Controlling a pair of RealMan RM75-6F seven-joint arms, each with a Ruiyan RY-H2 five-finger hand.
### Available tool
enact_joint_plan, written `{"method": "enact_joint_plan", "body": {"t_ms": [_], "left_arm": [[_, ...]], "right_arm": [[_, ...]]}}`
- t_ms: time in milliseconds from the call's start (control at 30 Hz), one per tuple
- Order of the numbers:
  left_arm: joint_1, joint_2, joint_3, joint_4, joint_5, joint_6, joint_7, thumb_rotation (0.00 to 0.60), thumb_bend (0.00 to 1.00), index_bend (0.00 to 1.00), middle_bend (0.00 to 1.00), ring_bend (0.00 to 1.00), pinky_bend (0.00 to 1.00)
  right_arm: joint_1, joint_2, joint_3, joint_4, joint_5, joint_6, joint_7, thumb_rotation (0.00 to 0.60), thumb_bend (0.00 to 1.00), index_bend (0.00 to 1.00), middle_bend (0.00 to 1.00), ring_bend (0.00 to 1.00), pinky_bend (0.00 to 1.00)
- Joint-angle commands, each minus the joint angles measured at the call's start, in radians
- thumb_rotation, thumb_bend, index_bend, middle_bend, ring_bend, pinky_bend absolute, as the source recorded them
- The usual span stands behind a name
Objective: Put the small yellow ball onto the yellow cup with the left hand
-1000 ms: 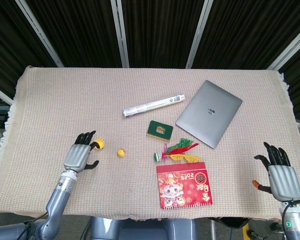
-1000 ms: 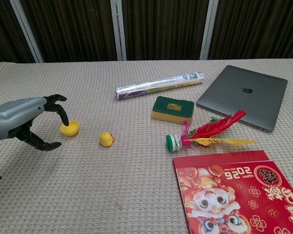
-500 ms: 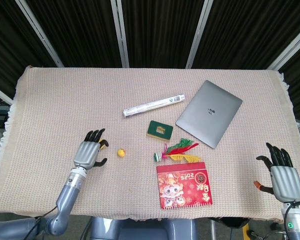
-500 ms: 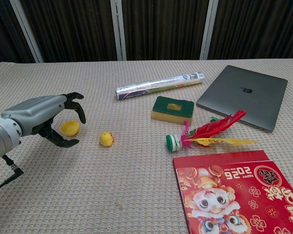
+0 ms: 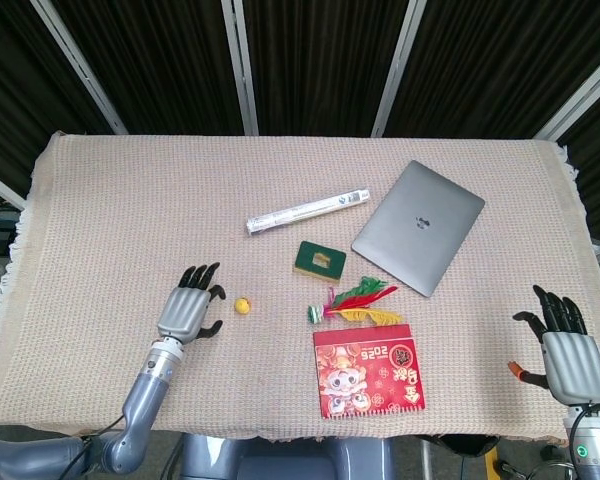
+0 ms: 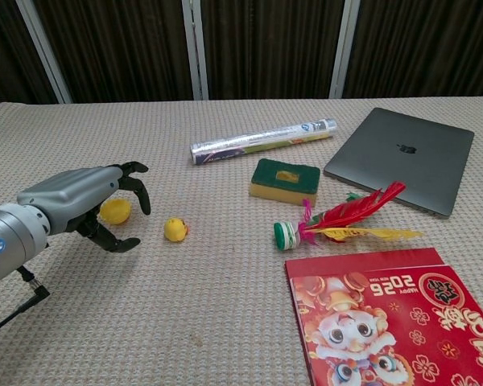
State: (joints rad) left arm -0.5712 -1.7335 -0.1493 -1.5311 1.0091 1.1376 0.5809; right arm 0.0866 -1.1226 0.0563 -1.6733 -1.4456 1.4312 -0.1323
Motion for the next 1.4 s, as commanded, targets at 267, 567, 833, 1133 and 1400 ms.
{"method": "enact_joint_plan", "body": {"t_ms": [267,567,833,1133,1400], "left_arm": [[-0.025,-0.024,-0.021,0.041,-0.027,-0.018,0.006,0.6,0.31,0.38,0.0,0.0,0.0],[-0.046,-0.046,-0.025,0.068,-0.031,-0.03,0.006,0.6,0.31,0.39,0.0,0.0,0.0],[-0.055,-0.041,-0.04,0.077,-0.039,-0.071,-0.058,0.6,0.32,0.39,0.0,0.0,0.0],[-0.065,-0.053,-0.021,0.1,0.024,-0.079,-0.11,0.6,0.32,0.39,0.0,0.0,0.0],[-0.071,-0.058,-0.01,0.107,0.034,-0.088,-0.11,0.6,0.33,0.4,0.0,0.0,0.0]], "right_arm": [[0.0,0.0,0.001,-0.001,0.002,-0.002,0.001,0.6,0.0,0.31,0.0,0.0,0.0],[0.0,0.001,0.001,-0.001,0.002,-0.002,0.007,0.6,0.0,0.31,0.0,0.0,0.0],[0.001,0.001,0.002,-0.001,0.002,-0.005,0.009,0.6,0.0,0.31,0.0,0.0,0.0],[0.0,0.001,0.002,0.0,0.004,-0.004,0.013,0.6,0.0,0.31,0.0,0.0,0.0],[-0.007,0.006,0.001,0.001,0.006,0.004,0.016,0.6,0.0,0.31,0.0,0.0,0.0]]}}
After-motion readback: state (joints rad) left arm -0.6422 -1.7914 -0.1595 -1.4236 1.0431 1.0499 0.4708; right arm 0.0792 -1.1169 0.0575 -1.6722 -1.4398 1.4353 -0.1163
